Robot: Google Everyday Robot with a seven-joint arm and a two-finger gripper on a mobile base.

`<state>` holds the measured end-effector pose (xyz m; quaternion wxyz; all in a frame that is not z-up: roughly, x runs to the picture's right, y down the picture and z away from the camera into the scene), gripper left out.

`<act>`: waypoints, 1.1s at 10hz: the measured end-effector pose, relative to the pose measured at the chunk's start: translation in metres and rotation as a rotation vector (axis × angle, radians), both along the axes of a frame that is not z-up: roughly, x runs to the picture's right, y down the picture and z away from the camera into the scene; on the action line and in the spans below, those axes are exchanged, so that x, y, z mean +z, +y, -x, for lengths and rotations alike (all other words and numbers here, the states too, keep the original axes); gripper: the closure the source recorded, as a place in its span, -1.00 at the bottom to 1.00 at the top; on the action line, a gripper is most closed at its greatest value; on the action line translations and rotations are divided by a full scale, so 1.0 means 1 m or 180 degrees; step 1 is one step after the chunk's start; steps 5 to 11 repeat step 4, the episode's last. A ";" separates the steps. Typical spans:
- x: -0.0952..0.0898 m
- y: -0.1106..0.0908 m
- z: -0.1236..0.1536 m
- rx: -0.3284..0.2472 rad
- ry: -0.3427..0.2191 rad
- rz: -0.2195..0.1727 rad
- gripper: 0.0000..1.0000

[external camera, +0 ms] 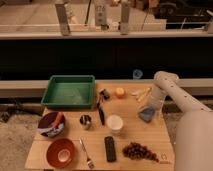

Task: Place sponge in table surface

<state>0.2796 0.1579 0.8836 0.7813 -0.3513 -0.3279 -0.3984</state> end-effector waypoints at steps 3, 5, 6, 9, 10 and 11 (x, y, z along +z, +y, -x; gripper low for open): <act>0.000 0.000 0.000 0.0000 -0.0001 0.0001 -0.60; 0.001 0.001 0.000 0.0001 -0.0001 0.0005 -0.60; 0.001 0.001 0.000 0.0001 -0.0001 0.0005 -0.60; 0.001 0.001 0.000 0.0001 -0.0001 0.0005 -0.60; 0.001 0.001 0.000 0.0001 -0.0001 0.0005 -0.60; 0.001 0.001 0.000 0.0001 -0.0001 0.0005 -0.60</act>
